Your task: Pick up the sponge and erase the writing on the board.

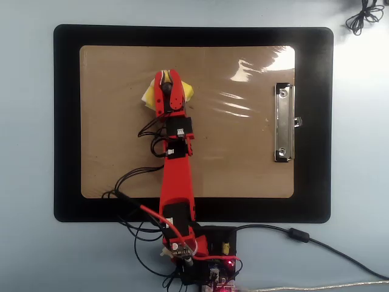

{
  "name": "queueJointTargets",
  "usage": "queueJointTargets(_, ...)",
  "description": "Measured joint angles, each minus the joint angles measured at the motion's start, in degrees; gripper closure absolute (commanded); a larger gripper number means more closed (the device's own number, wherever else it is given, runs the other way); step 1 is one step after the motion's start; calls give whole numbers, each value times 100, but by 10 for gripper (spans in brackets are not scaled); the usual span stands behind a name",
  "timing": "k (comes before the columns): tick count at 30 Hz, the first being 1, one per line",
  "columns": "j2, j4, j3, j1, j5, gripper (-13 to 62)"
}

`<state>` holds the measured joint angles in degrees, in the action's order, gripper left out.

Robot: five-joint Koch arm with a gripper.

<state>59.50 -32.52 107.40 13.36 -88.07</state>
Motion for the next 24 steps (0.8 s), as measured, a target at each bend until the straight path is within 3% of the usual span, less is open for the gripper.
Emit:
queueJointTargets(3, 1107, 62, 1318, 299, 0, 572)
queueJointTargets(6, 3094, 571, 3489, 554, -123, 572)
queueJointTargets(8, 3349, 765, 3560, 571, -229, 572)
queueJointTargets(10, 2848, 782, 3041, 563, -264, 572)
queueJointTargets(15, -211, 457, -703, 387, -185, 572)
queueJointTargets(17, -62, 483, -290, 369, -132, 572)
queueJointTargets(20, 1318, 510, 1582, 422, -123, 572)
queueJointTargets(22, 2979, 703, 3551, 439, -105, 572)
queueJointTargets(24, 4008, 923, 4430, 448, -79, 572)
